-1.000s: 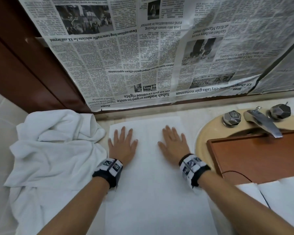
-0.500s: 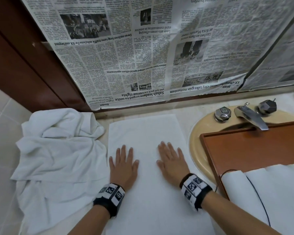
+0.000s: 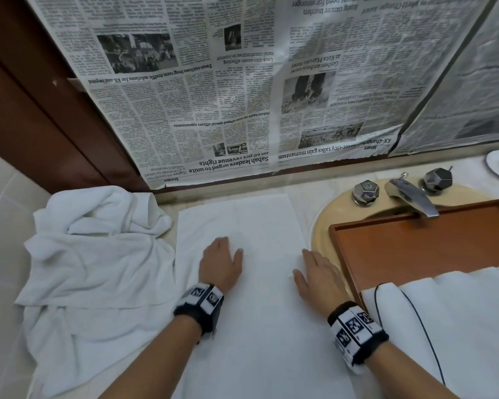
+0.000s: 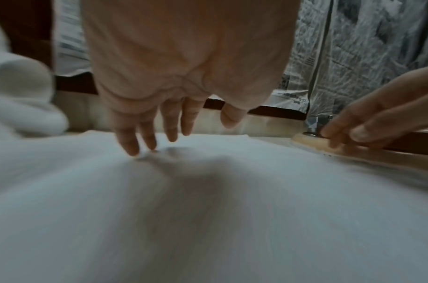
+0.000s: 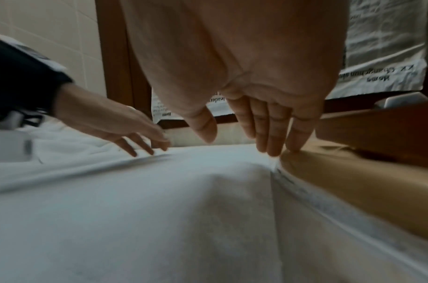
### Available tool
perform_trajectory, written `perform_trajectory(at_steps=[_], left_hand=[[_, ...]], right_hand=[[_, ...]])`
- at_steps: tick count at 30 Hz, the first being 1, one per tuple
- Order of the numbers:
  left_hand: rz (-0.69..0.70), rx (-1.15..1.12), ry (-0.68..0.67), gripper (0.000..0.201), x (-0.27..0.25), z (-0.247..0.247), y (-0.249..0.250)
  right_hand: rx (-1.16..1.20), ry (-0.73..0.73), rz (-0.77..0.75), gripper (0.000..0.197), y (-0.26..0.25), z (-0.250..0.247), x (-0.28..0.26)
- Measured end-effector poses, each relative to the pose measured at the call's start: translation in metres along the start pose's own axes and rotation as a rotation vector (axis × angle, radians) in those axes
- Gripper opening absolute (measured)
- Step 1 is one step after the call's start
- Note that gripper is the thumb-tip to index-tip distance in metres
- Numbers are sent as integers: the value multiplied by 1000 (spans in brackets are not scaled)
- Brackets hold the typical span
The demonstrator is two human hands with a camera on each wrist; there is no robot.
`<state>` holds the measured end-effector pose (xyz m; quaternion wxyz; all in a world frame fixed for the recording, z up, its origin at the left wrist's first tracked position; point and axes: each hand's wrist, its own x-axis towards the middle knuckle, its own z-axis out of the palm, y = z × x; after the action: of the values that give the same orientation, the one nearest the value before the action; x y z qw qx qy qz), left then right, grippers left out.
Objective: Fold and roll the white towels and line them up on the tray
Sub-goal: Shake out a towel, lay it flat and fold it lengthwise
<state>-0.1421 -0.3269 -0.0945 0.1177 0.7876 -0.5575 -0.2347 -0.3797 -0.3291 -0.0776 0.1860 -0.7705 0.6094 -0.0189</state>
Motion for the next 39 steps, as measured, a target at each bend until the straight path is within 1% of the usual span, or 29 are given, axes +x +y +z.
perform_trajectory(at_steps=[2, 4, 6, 8, 10, 11, 12, 13, 15, 17, 19, 21, 22, 24, 26, 30, 32, 34, 39], left_hand=[[102, -75, -30, 54, 22, 0, 27], [183, -75, -60, 52, 47, 5, 56], [235, -84, -86, 48, 70, 12, 83], [258, -72, -122, 44, 88, 19, 108], [266, -25, -156, 40, 103, 29, 125], [268, 7, -168, 40, 109, 33, 131], [258, 36, -175, 40, 113, 38, 136], [241, 61, -175, 41, 117, 42, 139], [208, 115, -164, 42, 122, 47, 145], [179, 159, -148, 40, 124, 49, 152], [122, 154, -139, 31, 124, 48, 159], [67, 125, -136, 25, 123, 48, 162], [48, 109, -133, 24, 122, 48, 162], [21, 57, -119, 23, 120, 48, 161], [6, -41, -85, 21, 118, 47, 157], [42, -311, 9, 15, 111, 37, 139], [45, -432, 22, 10, 108, 28, 129], [58, -522, 35, 9, 104, 18, 121], [79, -626, 18, 11, 92, -4, 104]], right_hand=[[-18, -18, 75, 44, 0, -6, -8], [-89, -40, 110, 35, 1, -9, -11], [-129, -62, 128, 31, 3, -11, -11], [-79, -80, 182, 29, 4, -9, -9], [-73, -121, 227, 27, -1, -7, -8], [-89, -94, 230, 27, -4, -5, -8], [-97, -84, 221, 34, -8, -5, -8], [-97, -111, 210, 45, -7, -1, -7], [-22, -88, 183, 54, -2, 10, -4], [-54, -57, 180, 55, 4, 17, -2], [-47, -56, 223, 49, -2, 4, -3], [-83, -147, 270, 23, -5, -7, -3], [-109, -181, 286, 18, -2, -5, -1], [-89, -212, 253, 22, 0, -5, -1], [-41, -216, 244, 20, -1, -11, 3], [76, -209, 238, 15, 0, -24, 14], [133, -220, 236, 14, 1, -28, 15], [194, -222, 241, 17, 0, -30, 12], [306, -196, 190, 17, -18, -43, -9]])
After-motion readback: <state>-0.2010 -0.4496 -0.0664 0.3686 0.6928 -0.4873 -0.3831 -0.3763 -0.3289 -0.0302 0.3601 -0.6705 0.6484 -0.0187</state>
